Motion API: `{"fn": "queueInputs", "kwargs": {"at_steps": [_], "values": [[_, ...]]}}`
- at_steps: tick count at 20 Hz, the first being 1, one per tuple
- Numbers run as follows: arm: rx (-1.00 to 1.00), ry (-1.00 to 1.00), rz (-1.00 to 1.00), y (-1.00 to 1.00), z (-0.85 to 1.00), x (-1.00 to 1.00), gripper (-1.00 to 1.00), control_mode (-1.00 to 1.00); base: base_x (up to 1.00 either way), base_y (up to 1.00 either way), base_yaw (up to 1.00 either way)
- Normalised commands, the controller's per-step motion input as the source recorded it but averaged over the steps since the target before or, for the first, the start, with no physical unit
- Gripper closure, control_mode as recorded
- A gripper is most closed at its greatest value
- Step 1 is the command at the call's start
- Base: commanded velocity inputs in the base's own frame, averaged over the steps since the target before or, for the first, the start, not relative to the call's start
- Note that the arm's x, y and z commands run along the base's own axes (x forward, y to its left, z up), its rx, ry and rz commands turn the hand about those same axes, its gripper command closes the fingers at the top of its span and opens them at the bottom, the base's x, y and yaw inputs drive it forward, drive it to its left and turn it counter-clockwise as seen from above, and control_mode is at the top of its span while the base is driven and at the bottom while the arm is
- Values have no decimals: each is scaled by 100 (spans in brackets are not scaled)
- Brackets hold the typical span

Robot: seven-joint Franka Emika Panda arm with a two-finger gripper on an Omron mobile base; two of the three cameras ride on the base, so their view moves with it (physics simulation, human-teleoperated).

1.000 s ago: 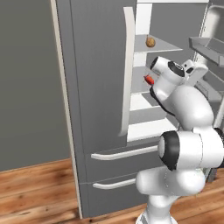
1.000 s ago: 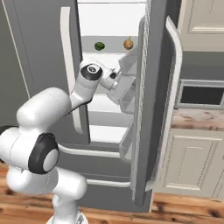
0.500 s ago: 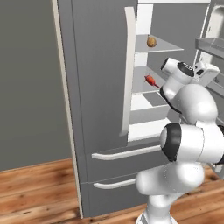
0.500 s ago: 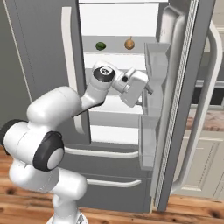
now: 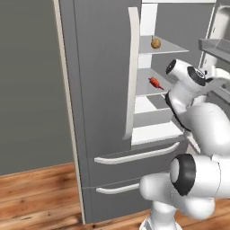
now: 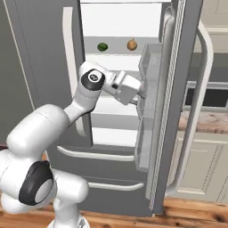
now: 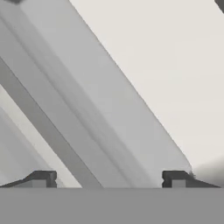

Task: Gather the onion and avocado from the fridge and place them on a tray on the dining counter. Then gather the fishs from the fridge and place them on the other tray.

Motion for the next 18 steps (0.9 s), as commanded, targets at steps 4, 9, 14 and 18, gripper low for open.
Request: {"fn": "queueInputs", "kwargs": {"at_steps": [4, 9, 14, 18], "values": [[0, -26, 22, 72, -4, -50, -100, -100, 0, 0, 0], [3, -13, 36, 61, -5, -25, -100, -100, 0, 0, 0], [6, -14, 32, 9, 10, 2, -100, -100, 0, 0, 0], [10, -1, 22, -45, 6, 62, -100, -100, 0, 0, 0]]}}
